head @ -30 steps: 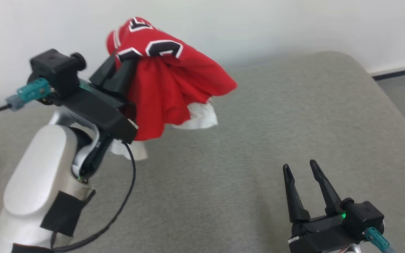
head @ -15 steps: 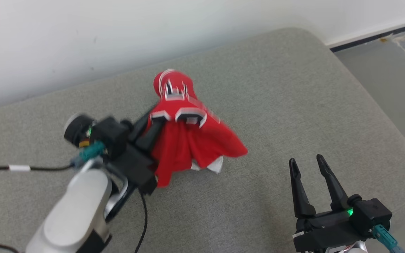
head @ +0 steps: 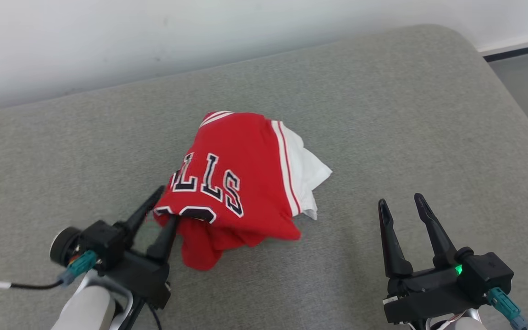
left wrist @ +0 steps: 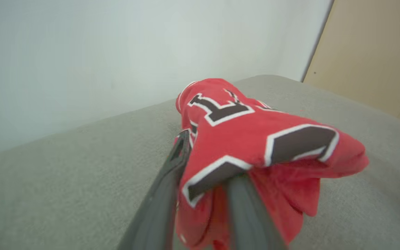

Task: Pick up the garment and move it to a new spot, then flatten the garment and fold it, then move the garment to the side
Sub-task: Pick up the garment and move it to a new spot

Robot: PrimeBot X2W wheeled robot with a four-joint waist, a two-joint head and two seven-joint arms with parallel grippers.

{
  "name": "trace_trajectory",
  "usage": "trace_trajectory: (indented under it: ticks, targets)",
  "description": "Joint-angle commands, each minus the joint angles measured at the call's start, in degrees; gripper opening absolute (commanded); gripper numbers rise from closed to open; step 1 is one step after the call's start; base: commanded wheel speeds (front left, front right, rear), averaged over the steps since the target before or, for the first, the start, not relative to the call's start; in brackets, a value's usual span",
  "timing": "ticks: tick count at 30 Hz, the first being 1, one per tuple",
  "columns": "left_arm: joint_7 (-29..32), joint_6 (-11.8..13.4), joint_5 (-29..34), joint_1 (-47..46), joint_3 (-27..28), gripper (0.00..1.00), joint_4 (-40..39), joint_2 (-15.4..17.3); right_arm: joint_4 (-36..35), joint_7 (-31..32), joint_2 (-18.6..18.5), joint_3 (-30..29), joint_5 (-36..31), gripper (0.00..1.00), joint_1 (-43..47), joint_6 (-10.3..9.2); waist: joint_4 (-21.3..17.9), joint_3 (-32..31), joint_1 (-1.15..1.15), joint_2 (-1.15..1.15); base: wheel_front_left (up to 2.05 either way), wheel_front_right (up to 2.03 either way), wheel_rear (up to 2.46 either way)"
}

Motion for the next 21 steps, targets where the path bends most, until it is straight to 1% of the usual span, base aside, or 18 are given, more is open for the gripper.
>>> trace_trajectory:
  ticks: [1, 6, 8, 9, 12, 16, 21]
  targets:
    - [-0.25, 0.23, 0.57, 1.86, 1.04, 1.0, -0.54, 0.05, 0.05, -0.01, -0.18, 0.14, -0.03, 1.0, -0.3, -0.06, 1.56, -0.33, -0.01, 0.0, 0.0, 0.0, 0.0]
    - [-0.25, 0.77, 1.52, 7.89, 5.44, 1.0, -3.91, -1.38, 0.48, -0.01, -0.33, 0.68, 0.42, 1.0, 0.8, -0.06, 4.04, -2.56, -0.01, 0.0, 0.0, 0.0, 0.0]
    - [-0.25, 1.36, 1.95, 10.16, 7.27, 1.0, -5.5, -2.17, 0.61, -0.01, -0.5, 0.98, 0.53, 1.0, 1.29, -0.06, 5.13, -3.66, -0.01, 0.0, 0.0, 0.0, 0.0]
    - [-0.26, 2.03, 2.61, 12.82, 8.92, 1.0, -7.39, -3.25, 0.72, -0.01, -0.63, 1.18, 0.78, 1.0, 1.63, -0.06, 6.18, -4.83, -0.01, 0.0, 0.0, 0.0, 0.0]
    - [-0.25, 3.33, 3.89, 16.68, 11.64, 1.0, -10.58, -4.8, 0.89, -0.01, -0.77, 1.41, 0.94, 1.0, 2.36, -0.06, 7.72, -6.52, -0.01, 0.0, 0.0, 0.0, 0.0]
    - [-0.26, 3.72, 5.71, 21.24, 15.26, 1.0, -16.07, -7.45, 1.04, -0.01, -1.13, 2.16, 0.96, 1.0, 3.08, -0.06, 9.53, -8.34, -0.01, 0.0, 0.0, 0.0, 0.0]
    - [-0.25, 4.26, 8.24, 26.38, 19.64, 1.0, -20.61, -10.04, 1.17, -0.01, -1.27, 2.61, 0.94, 1.0, 4.26, -0.06, 10.61, -9.92, -0.01, 0.0, 0.0, 0.0, 0.0]
